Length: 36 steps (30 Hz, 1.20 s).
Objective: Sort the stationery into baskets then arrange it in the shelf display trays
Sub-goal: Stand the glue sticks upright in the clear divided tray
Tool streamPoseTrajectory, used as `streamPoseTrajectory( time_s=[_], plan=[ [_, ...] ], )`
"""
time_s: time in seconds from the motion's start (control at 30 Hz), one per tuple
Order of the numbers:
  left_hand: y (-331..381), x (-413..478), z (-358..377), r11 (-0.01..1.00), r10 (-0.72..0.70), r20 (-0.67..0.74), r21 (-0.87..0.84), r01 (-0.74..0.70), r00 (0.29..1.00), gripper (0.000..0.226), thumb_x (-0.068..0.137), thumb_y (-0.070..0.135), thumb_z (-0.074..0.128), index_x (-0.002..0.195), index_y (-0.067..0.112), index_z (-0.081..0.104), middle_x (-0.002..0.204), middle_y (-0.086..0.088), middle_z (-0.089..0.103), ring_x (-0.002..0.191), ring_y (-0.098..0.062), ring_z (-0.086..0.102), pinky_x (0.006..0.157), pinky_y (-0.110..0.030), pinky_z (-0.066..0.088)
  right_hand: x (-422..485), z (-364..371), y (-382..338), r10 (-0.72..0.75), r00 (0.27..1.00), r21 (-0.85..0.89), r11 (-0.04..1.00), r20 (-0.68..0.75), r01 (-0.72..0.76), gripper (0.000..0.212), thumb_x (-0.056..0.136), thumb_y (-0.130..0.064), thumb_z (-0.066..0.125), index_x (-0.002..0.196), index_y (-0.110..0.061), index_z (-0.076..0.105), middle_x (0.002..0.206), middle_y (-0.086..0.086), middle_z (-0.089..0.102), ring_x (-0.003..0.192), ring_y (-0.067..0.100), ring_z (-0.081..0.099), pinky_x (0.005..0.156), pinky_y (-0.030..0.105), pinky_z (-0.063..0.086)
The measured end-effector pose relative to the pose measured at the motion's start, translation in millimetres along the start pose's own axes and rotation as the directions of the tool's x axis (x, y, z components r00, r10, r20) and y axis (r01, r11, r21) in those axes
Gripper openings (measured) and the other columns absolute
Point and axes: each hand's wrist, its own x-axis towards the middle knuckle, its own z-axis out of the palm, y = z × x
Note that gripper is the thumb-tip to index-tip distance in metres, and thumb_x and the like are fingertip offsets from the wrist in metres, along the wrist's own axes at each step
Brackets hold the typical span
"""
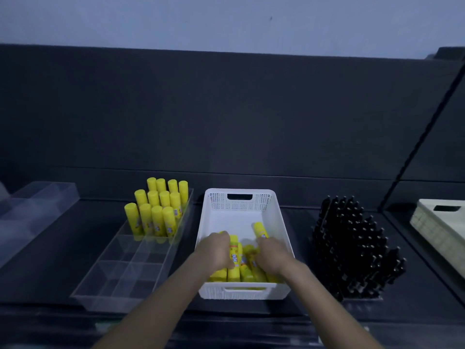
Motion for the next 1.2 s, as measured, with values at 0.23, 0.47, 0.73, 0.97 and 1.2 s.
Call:
streamPoseTrajectory(
  time_s=[0.23, 0.47, 0.73, 0.97, 1.2],
  plan=[
    [-2, 39, -3, 0.987, -0.066, -0.074, -0.15, 0.055, 0.995, 0.049, 0.079, 0.024, 0.069, 0.116, 0.005, 0.043, 0.119, -0.013, 0.056, 0.113, -0.029, 0.052, 0.085, -0.034, 0.044, 23, -1, -6, 0.039, 0.989, -0.078, 0.996, -0.145, -0.05, 0.036, 0.094, -0.013, 0.041, 0.128, -0.002, 0.039, 0.132, 0.018, 0.047, 0.124, 0.033, 0.043, 0.102, 0.035, 0.033],
    [-1, 59, 6, 0.937, -0.117, -0.102, -0.342, 0.076, 0.988, 0.053, 0.074, 0.023, 0.074, 0.112, 0.004, 0.044, 0.12, -0.013, 0.053, 0.11, -0.029, 0.053, 0.08, -0.033, 0.044, 41, -2, -18, 0.155, 0.975, 0.065, 0.987, -0.157, -0.146, 0.038, 0.095, -0.025, 0.04, 0.128, -0.007, 0.043, 0.134, 0.013, 0.04, 0.124, 0.032, 0.04, 0.105, 0.035, 0.029],
    [6, 66, 6, 0.9, -0.169, -0.107, -0.422, 0.109, 0.98, 0.025, 0.072, 0.017, 0.069, 0.095, 0.011, 0.061, 0.105, -0.009, 0.066, 0.095, -0.027, 0.063, 0.067, -0.028, 0.045, 45, -8, -15, 0.154, 0.985, 0.395, 0.912, -0.076, -0.112, 0.036, 0.097, -0.019, 0.031, 0.111, -0.003, 0.061, 0.12, 0.017, 0.059, 0.12, 0.034, 0.044, 0.096, 0.034, 0.037],
    [12, 67, 11, 0.949, -0.152, -0.174, -0.302, 0.095, 0.973, 0.021, 0.085, 0.01, 0.057, 0.105, 0.006, 0.057, 0.115, -0.01, 0.06, 0.106, -0.029, 0.059, 0.076, -0.034, 0.046, 52, 0, -11, 0.191, 0.975, 0.71, 0.702, -0.113, -0.055, 0.034, 0.088, -0.002, 0.034, 0.11, -0.013, 0.059, 0.106, 0.007, 0.061, 0.096, 0.025, 0.056, 0.08, 0.026, 0.044],
    [17, 65, 12, 0.976, -0.149, -0.187, -0.188, 0.113, 0.971, 0.021, 0.089, 0.004, 0.044, 0.105, 0.007, 0.057, 0.118, -0.011, 0.058, 0.109, -0.03, 0.057, 0.08, -0.035, 0.047, 38, -5, -7, 0.228, 0.919, 0.799, 0.586, -0.322, 0.134, 0.029, 0.091, 0.001, 0.036, 0.111, -0.019, 0.042, 0.079, -0.001, 0.054, 0.059, 0.016, 0.054, 0.05, 0.023, 0.043]
  ],
)
